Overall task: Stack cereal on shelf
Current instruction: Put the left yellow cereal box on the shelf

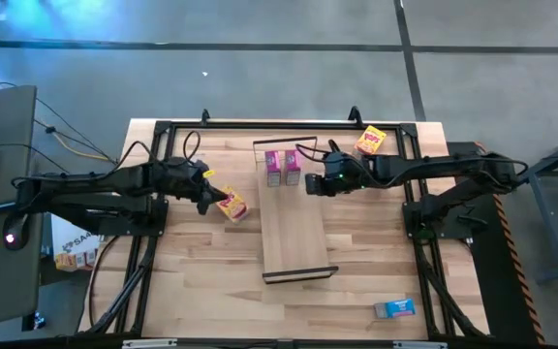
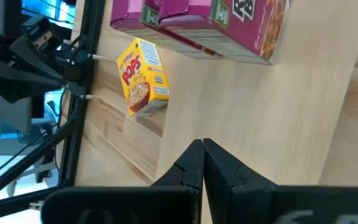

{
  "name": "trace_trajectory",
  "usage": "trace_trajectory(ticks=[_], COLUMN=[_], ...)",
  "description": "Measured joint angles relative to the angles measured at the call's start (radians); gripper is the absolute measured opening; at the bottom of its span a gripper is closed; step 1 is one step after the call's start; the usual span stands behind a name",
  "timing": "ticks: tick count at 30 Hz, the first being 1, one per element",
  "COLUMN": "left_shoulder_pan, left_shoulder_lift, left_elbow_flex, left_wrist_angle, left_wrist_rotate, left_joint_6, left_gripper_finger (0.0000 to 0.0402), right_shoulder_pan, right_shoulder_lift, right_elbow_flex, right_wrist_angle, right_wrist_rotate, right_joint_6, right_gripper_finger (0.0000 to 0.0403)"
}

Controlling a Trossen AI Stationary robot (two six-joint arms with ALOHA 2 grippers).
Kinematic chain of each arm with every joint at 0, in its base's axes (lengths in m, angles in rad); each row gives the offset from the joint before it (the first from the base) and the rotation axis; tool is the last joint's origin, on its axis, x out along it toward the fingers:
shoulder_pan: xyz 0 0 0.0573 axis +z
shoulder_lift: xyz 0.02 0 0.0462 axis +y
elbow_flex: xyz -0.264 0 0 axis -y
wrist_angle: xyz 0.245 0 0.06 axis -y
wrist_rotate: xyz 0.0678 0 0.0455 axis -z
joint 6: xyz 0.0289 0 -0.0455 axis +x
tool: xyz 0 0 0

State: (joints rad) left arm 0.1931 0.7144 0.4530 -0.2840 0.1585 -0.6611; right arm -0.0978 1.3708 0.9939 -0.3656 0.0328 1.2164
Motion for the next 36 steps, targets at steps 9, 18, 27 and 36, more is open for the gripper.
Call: trace_trajectory(ticks=[9,18,27,36], left_shoulder_pan=[0.091,0.137,0.135,0.224], left_shoulder_lift=[0.086,0.337,0.431,0.388], left_elbow_flex=[0.125,0.264,0.329,0.306], left_wrist_angle=[-0.211,-0.447,-0.54,-0.527], left_wrist_rotate=[0.164,0.164,0.094,-0.01], left_joint_6=[0.243,0.609,0.878,0.846], left_gripper_finger=[0.0208,0.0333,0.034,0.034], right_shoulder_pan=[0.0,0.0,0.0,0.076], right_shoulder_lift=[-0.003,-0.003,-0.003,0.062], right_elbow_flex=[0.0,0.0,0.0,0.0], right_wrist_angle=[-0.007,-0.005,-0.005,0.196], right_wrist_rotate=[0.009,0.009,0.037,-0.069], right_joint_6=[-0.009,-0.002,-0.003,-0.047], right_gripper_finger=[0.0,0.0,0.0,0.0])
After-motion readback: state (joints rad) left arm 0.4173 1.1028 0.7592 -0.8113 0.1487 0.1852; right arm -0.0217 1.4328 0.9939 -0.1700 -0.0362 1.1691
